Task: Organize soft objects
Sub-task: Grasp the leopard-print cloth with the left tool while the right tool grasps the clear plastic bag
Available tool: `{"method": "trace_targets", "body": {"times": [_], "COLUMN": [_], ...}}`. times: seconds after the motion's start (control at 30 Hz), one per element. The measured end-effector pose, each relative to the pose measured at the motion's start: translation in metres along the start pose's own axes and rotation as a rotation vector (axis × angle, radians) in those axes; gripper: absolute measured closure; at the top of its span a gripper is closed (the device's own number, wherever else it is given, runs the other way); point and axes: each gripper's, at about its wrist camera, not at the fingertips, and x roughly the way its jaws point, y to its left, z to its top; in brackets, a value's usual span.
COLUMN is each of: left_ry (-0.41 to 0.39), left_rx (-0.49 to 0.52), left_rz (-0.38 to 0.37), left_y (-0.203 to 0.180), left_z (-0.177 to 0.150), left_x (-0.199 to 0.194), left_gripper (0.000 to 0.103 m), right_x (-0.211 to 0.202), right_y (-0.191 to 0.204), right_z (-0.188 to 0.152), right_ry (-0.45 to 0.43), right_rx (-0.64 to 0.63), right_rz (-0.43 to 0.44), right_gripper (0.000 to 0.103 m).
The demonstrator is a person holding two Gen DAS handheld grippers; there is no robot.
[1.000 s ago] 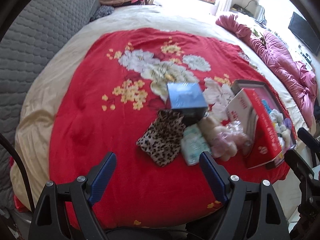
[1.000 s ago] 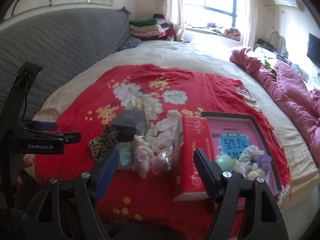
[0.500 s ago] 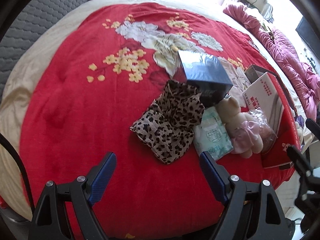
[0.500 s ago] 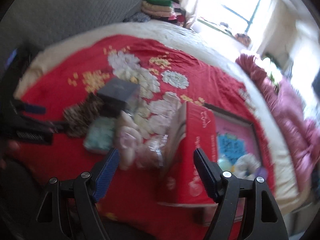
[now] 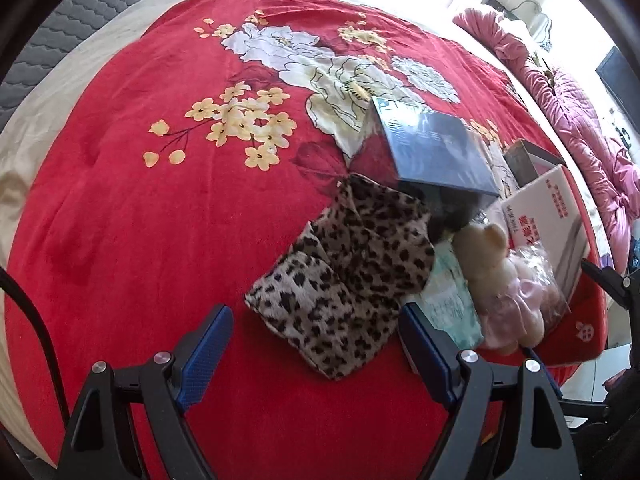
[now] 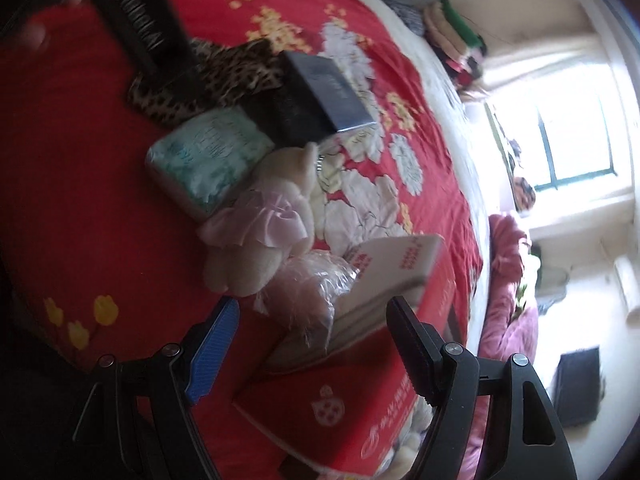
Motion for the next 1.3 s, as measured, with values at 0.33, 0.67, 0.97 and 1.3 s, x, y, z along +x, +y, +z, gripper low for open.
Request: {"method": "trace_targets", "body": {"times": [0.33, 0.67, 0.97, 1.3], "left_ry": [0.017, -0.012, -0.021, -0.089], "left_rx": [0.008, -0.017, -0.112, -0.04], "left_rz": [0.011, 0.032, -0.08, -0.055], "left_y": [0.001, 0.007, 0.025, 0.005], "left_z": [0.007, 0.012, 0.008, -0.004], "left_x": [0.017, 0.018, 0.008, -0.033], "left_gripper": [0.019, 0.044, 0.062, 0.085], "right_x": [0.036, 0.01, -0.024, -0.048], "right_y": [0.002, -0.037, -0.079, -0.09], "right_z": [0.013, 0.004, -0.025, -0.039], "right_ry": [0.023, -0.076, -0.188, -0.252], "right_rx": [-0.092, 0.227, 0.598, 0.728], "right_rz": [0.039, 0.11, 0.28, 0.312], "right_gripper": [0.045, 0.061, 0.062, 0.063]}}
